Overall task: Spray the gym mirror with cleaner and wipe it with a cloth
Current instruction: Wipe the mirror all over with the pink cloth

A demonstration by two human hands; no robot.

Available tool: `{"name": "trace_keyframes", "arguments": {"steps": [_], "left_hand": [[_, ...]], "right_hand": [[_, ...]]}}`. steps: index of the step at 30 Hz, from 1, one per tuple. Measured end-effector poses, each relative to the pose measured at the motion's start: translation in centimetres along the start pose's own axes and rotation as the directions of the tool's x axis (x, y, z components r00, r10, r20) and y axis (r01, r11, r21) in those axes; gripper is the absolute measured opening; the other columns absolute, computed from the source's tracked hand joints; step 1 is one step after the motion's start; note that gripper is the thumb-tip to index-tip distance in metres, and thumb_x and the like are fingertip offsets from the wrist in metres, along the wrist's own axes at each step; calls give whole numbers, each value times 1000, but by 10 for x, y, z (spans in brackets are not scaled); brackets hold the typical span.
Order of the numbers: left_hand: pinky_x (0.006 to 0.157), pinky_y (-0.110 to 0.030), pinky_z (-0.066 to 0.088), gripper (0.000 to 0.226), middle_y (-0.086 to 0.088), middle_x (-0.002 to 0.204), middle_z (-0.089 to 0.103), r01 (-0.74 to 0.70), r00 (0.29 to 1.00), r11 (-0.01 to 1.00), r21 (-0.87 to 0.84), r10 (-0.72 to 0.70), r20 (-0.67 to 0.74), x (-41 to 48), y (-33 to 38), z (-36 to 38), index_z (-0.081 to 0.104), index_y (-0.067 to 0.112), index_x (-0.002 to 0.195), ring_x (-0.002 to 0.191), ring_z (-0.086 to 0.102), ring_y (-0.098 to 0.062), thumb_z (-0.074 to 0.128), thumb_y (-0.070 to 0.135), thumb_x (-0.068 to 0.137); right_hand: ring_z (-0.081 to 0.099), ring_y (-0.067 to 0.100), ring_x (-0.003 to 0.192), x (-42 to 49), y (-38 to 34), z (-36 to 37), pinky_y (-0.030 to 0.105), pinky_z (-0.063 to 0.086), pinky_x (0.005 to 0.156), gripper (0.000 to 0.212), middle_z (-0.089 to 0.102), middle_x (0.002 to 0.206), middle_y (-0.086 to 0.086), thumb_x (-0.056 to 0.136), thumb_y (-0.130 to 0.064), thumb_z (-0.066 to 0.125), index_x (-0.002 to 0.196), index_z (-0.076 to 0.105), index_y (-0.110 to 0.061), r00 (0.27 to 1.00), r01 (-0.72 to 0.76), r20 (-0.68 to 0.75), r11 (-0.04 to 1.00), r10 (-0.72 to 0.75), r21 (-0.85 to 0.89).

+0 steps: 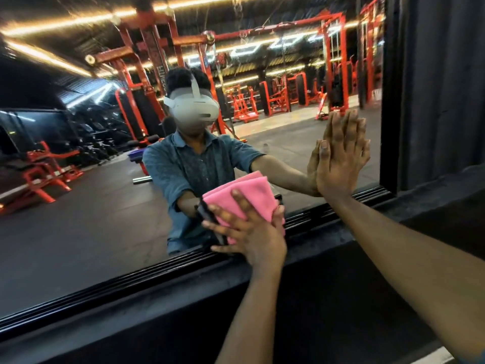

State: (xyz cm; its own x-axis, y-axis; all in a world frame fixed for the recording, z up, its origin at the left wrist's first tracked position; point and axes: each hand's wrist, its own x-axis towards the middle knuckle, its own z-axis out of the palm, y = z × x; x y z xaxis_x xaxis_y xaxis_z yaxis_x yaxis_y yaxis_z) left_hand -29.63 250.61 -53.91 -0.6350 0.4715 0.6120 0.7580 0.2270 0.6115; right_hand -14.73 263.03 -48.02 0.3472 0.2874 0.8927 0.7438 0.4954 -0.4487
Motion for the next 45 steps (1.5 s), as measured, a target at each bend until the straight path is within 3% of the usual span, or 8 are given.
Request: {"name": "trace_keyframes", "arguments": {"steps": [7,16,21,29,34,37,39,45], "left_hand": [[101,-85,-8,102,-13,168,-31,-310,950,947,83,312,-20,29,10,-9,-16,39,162,151,-30,-46,41,82,90],[102,-92,2,107,-22,171,-11,-223,965,974,33,225,-137,61,13,-42,-10,36,165,153,-5,-59,47,85,88],[110,-84,-7,92,-11,174,-6,-643,723,701,308,688,-59,120,95,-76,3,40,165,158,-6,-44,34,87,92],[110,-85,7,100,-5,175,-5,-830,486,376,412,850,205,66,-1,-42,8,44,164,160,-2,-38,55,82,85],[111,-83,0,91,-3,175,-5,-865,366,252,435,909,200,102,60,-47,7,47,164,161,-5,-35,40,86,88],[109,-85,-9,92,-5,174,-17,-849,400,296,438,901,168,113,99,-48,-3,44,164,159,-16,-36,30,88,90],[108,-84,-13,86,-6,174,-14,-856,405,315,410,902,151,104,97,-38,0,43,164,159,-15,-36,28,84,94],[115,-81,-2,70,-1,175,8,-949,156,54,311,937,313,60,61,0,22,42,163,161,8,-31,22,72,100]], "right_hand": [[7,23,161,0,-2,-1,54,8,126,61,14,174,6,106,-49,23,165,17,-32,1000,-9,-6,998,10,68],[6,22,161,0,2,-1,54,9,126,60,11,174,4,106,-51,21,165,15,-37,1000,-13,0,999,13,52],[4,19,161,0,-4,-5,53,7,127,62,9,175,0,105,-52,22,164,16,-37,998,-51,34,996,48,69],[38,32,141,15,18,-26,55,31,108,51,36,162,9,103,-44,41,153,39,-37,998,-45,36,999,44,14],[35,35,144,70,79,-48,56,28,108,55,36,161,15,106,-36,43,157,37,-16,915,-404,-35,911,402,-81],[48,46,129,93,113,-58,58,39,104,50,50,141,27,109,-35,32,143,46,-2,860,-499,58,860,506,-104],[57,49,113,95,124,-63,53,45,92,38,57,126,29,111,-30,32,130,48,-1,868,-480,117,876,483,-57],[65,51,103,72,124,-54,56,53,85,51,67,119,28,108,-37,34,120,63,3,971,-224,77,974,225,-24]]}}
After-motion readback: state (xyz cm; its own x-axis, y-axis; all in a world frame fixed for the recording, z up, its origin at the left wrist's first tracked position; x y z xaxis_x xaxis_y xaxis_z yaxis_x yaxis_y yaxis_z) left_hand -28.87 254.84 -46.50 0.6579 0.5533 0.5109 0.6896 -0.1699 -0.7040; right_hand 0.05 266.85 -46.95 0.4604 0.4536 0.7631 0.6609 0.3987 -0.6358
